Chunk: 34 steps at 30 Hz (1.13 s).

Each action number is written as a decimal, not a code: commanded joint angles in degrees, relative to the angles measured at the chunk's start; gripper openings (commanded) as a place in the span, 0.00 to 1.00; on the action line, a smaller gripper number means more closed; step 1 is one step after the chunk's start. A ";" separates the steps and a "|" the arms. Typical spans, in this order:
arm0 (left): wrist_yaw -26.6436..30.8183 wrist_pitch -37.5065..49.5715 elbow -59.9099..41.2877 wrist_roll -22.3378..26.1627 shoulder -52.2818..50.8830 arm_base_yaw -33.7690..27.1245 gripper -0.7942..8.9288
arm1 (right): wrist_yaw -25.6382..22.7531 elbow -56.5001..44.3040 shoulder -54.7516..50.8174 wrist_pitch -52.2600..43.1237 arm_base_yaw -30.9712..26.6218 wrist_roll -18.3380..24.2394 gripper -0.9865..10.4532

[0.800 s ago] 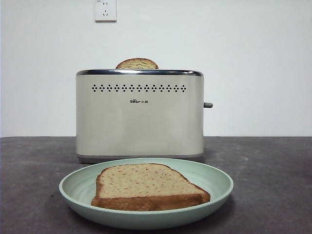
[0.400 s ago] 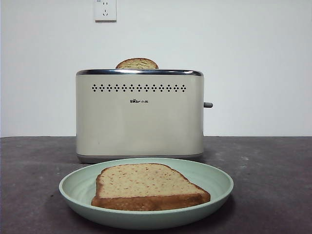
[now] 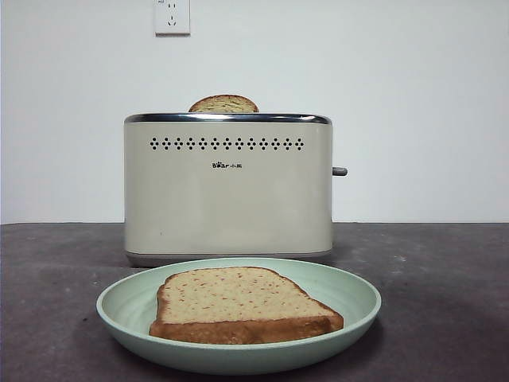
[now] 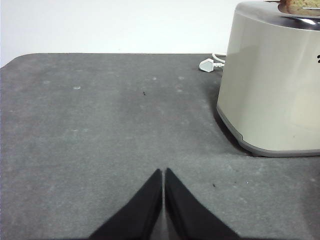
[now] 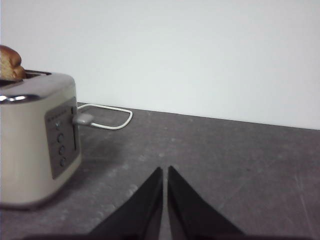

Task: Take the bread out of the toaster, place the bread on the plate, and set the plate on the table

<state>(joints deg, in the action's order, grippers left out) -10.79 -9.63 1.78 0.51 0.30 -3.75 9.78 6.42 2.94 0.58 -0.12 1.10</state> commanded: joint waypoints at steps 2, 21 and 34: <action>0.04 0.31 -1.40 0.07 -0.02 -0.15 0.09 | -1.22 -2.99 -2.10 -0.96 -0.11 -1.53 0.09; 0.04 0.31 -1.40 0.07 -0.02 -0.15 0.09 | -1.25 -5.81 -2.73 5.09 -0.11 -3.82 0.09; 0.04 0.31 -1.40 0.07 -0.02 -0.15 0.09 | -1.25 -5.81 -2.73 5.03 -0.11 -3.82 0.09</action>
<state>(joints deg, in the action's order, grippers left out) -10.76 -9.63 1.78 0.51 0.30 -3.75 8.75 0.91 0.36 6.20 -0.12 -1.96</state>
